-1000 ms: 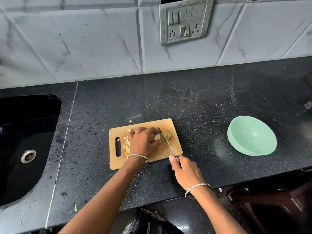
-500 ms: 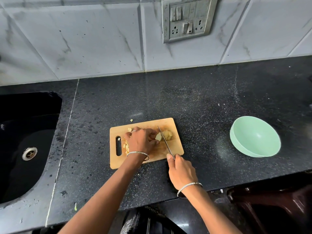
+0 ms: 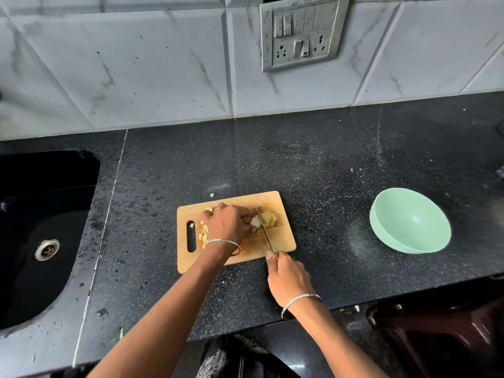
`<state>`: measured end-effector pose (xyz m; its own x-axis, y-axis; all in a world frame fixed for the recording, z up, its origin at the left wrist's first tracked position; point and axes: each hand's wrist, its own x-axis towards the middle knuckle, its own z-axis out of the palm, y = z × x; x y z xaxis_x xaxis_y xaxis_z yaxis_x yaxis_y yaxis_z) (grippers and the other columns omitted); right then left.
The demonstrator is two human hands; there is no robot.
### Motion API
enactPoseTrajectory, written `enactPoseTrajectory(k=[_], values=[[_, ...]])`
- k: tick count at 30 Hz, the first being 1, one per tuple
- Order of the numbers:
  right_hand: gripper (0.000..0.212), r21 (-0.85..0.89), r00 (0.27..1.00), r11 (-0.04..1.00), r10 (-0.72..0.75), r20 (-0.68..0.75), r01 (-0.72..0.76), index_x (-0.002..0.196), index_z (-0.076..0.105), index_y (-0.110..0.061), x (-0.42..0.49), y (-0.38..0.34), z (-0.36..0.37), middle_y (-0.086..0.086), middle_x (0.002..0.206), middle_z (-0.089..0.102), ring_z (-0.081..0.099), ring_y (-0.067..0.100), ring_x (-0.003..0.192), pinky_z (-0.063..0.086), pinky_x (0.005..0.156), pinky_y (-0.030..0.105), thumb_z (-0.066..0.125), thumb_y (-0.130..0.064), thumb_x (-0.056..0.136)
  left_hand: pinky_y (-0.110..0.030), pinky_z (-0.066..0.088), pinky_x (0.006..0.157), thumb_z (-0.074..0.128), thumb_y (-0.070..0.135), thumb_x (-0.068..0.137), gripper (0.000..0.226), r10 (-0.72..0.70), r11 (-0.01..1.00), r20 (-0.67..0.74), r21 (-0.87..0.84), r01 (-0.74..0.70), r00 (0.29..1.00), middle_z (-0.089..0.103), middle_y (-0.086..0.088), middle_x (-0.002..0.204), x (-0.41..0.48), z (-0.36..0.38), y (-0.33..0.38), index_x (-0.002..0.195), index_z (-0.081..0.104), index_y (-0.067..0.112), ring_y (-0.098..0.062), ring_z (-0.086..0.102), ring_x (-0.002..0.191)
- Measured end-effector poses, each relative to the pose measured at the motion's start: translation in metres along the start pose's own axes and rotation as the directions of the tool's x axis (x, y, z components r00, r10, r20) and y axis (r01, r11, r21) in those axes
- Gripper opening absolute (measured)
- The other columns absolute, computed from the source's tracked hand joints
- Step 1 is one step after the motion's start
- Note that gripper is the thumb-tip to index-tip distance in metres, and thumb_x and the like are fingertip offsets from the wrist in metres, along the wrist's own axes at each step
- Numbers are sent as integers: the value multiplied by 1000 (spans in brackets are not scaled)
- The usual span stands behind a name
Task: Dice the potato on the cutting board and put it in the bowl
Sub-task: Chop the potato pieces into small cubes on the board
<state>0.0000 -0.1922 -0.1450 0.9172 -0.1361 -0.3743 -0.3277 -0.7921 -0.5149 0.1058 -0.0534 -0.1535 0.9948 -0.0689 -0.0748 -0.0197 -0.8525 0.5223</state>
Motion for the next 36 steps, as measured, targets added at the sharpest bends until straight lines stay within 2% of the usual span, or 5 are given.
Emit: enactPoseTrajectory(k=[5, 10, 19, 23, 36], values=[[48, 83, 998, 997, 2, 58, -7, 102, 61, -11, 4, 1, 3, 13, 104, 66, 60, 34, 99, 40, 75, 35, 28, -46, 103, -41, 28, 93, 80, 40, 69, 27, -28, 999, -20, 35, 28, 999, 71, 15, 82, -3, -3, 4, 94, 73, 31, -15, 53, 101], [45, 27, 1000, 1000, -12, -8, 12, 101, 57, -12, 3, 2, -2, 12, 104, 65, 59, 35, 99, 34, 70, 34, 26, -45, 103, -39, 27, 90, 81, 39, 70, 26, -25, 1000, -33, 16, 25, 999, 71, 14, 81, -3, -2, 4, 94, 74, 31, -15, 54, 99], [41, 29, 999, 999, 33, 22, -33, 103, 55, -12, -2, -3, 2, 16, 106, 63, 60, 37, 101, 36, 71, 35, 29, -44, 103, -44, 32, 94, 84, 38, 66, 28, -25, 1000, -14, -3, 25, 1000, 69, 15, 77, 0, -1, 2, 91, 73, 31, -14, 56, 94], [40, 36, 999, 999, -2, 47, 0, 97, 54, -15, -1, 3, -4, 14, 103, 63, 59, 36, 99, 36, 71, 36, 28, -45, 103, -48, 43, 90, 85, 39, 61, 27, -38, 998, 18, -54, 39, 999, 67, 17, 69, 3, 4, -6, 84, 72, 31, -14, 62, 87], [41, 39, 998, 999, -24, 52, 22, 87, 50, -18, -1, 0, -5, 12, 94, 64, 60, 35, 91, 38, 69, 37, 27, -48, 102, -43, 33, 95, 82, 40, 68, 26, -33, 999, -33, 23, 33, 999, 69, 13, 80, -3, -3, 4, 90, 74, 28, -18, 54, 98]])
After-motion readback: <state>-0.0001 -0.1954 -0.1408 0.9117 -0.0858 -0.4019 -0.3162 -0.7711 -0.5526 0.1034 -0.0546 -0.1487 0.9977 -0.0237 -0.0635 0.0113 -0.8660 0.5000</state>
